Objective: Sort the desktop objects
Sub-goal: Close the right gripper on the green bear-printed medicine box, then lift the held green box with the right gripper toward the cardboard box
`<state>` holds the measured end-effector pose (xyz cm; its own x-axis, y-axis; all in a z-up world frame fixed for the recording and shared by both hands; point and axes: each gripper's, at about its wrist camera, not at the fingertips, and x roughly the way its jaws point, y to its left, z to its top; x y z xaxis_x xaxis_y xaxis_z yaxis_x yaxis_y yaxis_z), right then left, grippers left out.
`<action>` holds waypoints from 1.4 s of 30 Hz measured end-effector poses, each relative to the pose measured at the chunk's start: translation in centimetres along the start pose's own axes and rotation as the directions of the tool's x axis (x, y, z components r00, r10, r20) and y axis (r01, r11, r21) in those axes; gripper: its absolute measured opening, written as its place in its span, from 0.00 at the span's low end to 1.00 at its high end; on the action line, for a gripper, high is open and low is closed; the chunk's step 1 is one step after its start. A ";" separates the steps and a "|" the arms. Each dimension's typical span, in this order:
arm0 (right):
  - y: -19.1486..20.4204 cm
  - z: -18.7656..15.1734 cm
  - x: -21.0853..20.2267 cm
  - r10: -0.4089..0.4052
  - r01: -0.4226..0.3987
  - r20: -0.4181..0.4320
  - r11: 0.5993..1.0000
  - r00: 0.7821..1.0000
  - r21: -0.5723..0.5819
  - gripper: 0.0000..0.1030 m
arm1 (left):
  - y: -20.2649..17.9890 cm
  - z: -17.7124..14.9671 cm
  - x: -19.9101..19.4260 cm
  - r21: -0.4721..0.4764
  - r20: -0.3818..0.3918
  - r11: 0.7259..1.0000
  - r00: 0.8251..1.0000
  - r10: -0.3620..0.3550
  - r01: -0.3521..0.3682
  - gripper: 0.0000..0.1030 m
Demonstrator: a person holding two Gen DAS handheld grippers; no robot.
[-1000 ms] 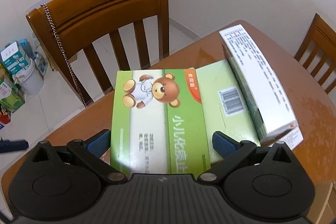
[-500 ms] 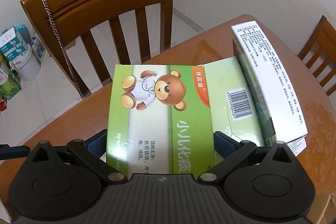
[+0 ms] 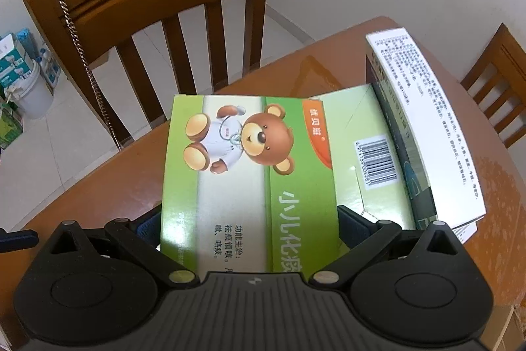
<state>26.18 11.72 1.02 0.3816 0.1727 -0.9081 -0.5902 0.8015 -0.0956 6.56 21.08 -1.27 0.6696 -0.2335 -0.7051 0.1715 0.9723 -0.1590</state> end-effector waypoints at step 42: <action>-2.2 -0.5 -1.2 0.009 -0.010 0.010 0.990 1.000 0.138 0.92 | 0.2 0.4 0.9 0.012 0.001 1.000 1.000 0.000 0.000 1.00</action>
<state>26.69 9.46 2.14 0.3835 0.1853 -0.9048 -0.4904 0.8710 -0.0295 7.46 21.02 -1.63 0.6701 -0.2335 -0.7046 0.1800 0.9720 -0.1510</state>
